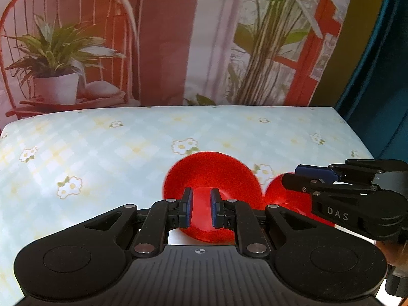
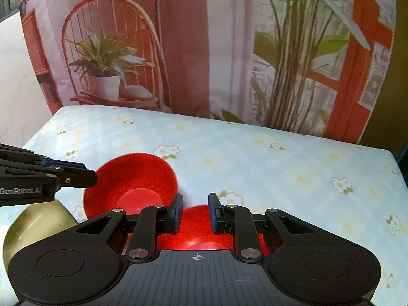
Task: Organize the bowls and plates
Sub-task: 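Open the left gripper to release the nested red bowl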
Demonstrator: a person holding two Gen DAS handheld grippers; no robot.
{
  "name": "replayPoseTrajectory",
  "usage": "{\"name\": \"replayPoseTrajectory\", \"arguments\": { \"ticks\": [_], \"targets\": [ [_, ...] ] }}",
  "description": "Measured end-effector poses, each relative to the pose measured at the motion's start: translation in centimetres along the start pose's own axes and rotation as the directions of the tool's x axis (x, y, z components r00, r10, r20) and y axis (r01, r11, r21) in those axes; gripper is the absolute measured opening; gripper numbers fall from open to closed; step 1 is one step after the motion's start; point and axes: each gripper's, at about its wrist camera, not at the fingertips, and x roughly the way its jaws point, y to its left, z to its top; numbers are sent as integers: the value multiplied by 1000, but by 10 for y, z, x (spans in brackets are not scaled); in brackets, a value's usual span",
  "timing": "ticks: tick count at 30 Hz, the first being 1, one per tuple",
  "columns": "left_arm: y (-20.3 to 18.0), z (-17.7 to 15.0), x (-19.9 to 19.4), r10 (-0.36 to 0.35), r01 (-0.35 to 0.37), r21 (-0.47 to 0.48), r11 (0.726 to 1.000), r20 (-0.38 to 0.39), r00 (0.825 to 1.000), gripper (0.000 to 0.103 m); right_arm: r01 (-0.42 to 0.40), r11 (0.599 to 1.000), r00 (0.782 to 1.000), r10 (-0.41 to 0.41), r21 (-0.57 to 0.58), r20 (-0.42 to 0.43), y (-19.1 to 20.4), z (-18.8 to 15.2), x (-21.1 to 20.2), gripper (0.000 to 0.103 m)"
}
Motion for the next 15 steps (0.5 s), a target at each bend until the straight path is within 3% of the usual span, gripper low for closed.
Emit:
{"name": "replayPoseTrajectory", "arguments": {
  "ticks": [15],
  "targets": [
    [-41, -11, -1, -44, 45, 25, 999, -19, 999, 15, 39, 997, 999, -40, 71, 16, -52, -22, -19, 20]
  ]
}}
